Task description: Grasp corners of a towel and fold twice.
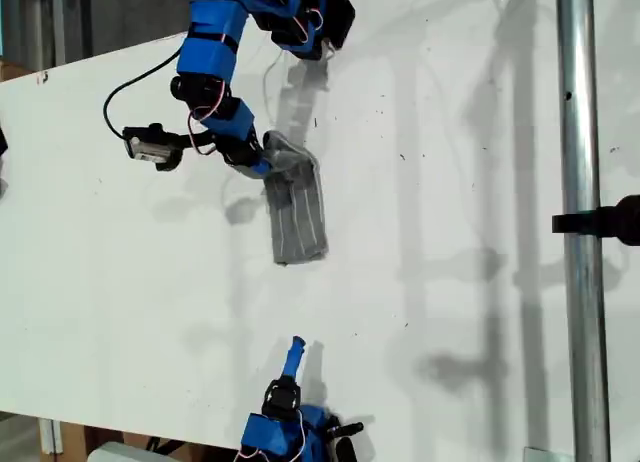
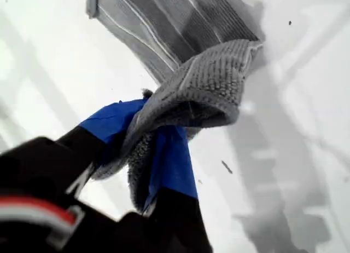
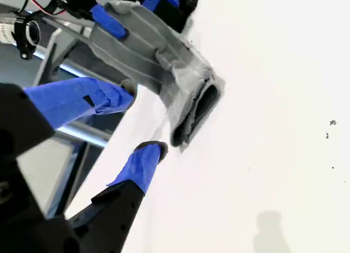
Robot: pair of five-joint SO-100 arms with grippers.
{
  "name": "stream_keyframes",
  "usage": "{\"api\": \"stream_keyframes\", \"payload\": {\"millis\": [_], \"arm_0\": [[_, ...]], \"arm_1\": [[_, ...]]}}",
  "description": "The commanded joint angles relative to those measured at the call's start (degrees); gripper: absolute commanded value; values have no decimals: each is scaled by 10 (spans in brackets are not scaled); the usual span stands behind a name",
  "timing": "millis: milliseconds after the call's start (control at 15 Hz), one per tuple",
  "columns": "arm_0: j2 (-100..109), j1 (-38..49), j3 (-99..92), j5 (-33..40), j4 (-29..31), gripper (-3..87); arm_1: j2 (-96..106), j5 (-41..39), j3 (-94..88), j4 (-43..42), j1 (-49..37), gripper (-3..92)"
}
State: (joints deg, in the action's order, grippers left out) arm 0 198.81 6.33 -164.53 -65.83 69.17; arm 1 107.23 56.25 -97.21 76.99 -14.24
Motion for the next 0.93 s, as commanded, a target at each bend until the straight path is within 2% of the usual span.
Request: {"api": "stream_keyframes", "payload": {"millis": [0,267,333,400,467,600,667,733,867], "arm_0": [[4,0,8,-3,-13,170],[4,-4,9,-5,-9,170],[4,-4,8,-4,-10,171],[4,-4,6,-4,-11,171],[4,-4,5,-4,-13,171],[4,-4,3,-4,-17,172],[4,-2,-1,-4,-19,165],[4,-2,-4,-7,-25,162],[4,2,-18,-15,-37,143]], "arm_1": [[-32,-3,29,-91,24,-2],[-153,16,45,-243,66,-2],[-163,11,43,-287,70,27],[-161,10,44,-329,75,265],[-141,10,37,-381,76,354],[-53,10,-32,-531,58,182],[-18,5,-30,-529,36,157],[10,-1,-28,-490,13,157],[62,-13,-52,-352,-25,130]]}}
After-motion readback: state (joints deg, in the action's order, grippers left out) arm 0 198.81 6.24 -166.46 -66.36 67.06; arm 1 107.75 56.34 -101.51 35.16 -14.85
